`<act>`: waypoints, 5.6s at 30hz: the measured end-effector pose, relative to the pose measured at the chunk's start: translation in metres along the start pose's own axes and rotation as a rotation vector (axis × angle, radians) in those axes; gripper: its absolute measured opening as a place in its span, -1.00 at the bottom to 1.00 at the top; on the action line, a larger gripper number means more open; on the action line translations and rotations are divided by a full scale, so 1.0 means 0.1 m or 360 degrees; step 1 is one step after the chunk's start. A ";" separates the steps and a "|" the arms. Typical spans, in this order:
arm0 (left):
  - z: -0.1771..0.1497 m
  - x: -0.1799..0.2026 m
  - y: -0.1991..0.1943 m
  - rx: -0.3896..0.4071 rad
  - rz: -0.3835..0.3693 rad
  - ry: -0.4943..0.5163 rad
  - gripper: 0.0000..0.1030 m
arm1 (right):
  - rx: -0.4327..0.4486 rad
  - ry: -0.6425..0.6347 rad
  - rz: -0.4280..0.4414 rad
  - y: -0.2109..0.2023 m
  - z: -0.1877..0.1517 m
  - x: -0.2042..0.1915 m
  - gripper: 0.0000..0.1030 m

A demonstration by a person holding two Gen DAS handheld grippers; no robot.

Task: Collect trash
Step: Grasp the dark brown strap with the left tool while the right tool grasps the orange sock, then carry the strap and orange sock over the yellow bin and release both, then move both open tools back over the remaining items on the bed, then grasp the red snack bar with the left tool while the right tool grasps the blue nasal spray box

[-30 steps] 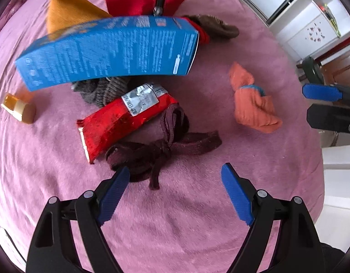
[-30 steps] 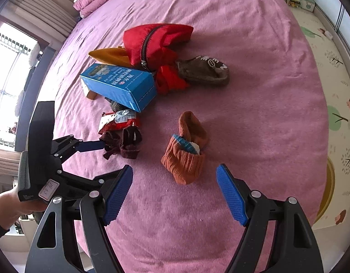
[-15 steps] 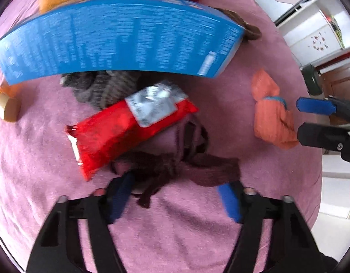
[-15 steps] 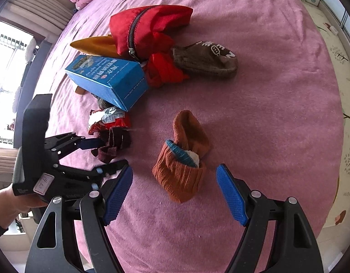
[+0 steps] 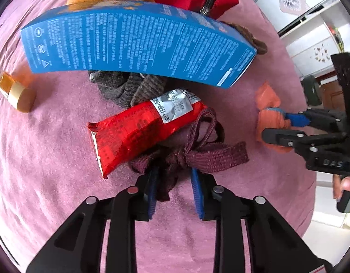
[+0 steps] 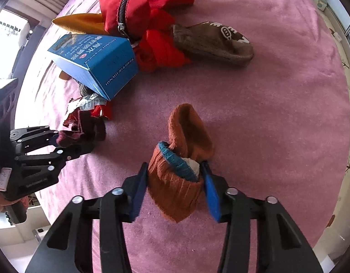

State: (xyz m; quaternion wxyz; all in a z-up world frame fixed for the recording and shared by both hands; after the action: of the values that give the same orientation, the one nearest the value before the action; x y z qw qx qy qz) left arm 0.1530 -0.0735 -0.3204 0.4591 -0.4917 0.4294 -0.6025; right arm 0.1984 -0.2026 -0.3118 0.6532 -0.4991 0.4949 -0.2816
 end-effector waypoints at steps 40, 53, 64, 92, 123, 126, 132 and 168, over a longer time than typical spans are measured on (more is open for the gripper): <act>0.40 2.98 -0.37 0.0014 -0.0241 0.0530 -0.48 | 0.0350 0.0231 -0.0029 -1.85 -1.23 1.68 -0.36; 0.74 3.94 0.10 -0.0078 -0.0362 0.0636 -0.49 | 0.0392 0.0477 -0.0074 -2.03 -1.42 2.66 -0.35; 1.08 4.45 0.37 -0.0102 -0.0456 0.0722 -0.44 | 0.0426 0.0544 -0.0109 -2.11 -1.26 3.15 -0.27; 1.02 3.84 -0.04 -0.0003 -0.0275 0.0680 0.34 | 0.0476 0.0387 -0.0111 -2.28 -0.94 2.55 0.12; -0.07 0.91 -0.76 0.0060 0.0053 0.0195 0.34 | 0.0229 -0.0198 0.0086 -1.21 -0.48 -0.37 0.12; -0.06 0.71 -0.76 0.0060 0.0058 0.0186 0.34 | 0.0213 -0.0209 0.0086 -1.11 -0.43 -0.52 0.12; 0.00 0.35 -0.70 0.0043 0.0067 0.0178 0.34 | 0.0188 -0.0207 0.0085 -0.94 -0.25 -0.71 0.13; 0.42 -0.24 0.20 -0.0067 0.0035 0.0320 0.04 | 0.0021 -0.0363 0.0139 -0.39 0.54 -1.02 0.13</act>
State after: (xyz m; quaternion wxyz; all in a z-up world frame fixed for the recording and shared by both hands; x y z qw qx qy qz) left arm 0.1993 -0.0566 -0.3385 0.4098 -0.4336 0.4912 -0.6346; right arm 0.2177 -0.1076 -0.2374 0.7201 -0.5016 0.4369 -0.1974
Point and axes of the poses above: each gripper's, at about its wrist camera, not at the fingertips, and y roughly the way its jaws point, x to its right, z to its top, the point moved 9 cm from there along y, roughly the way its jaws point, and after that the axes turned 14 degrees about y, right-handed, at the moved point
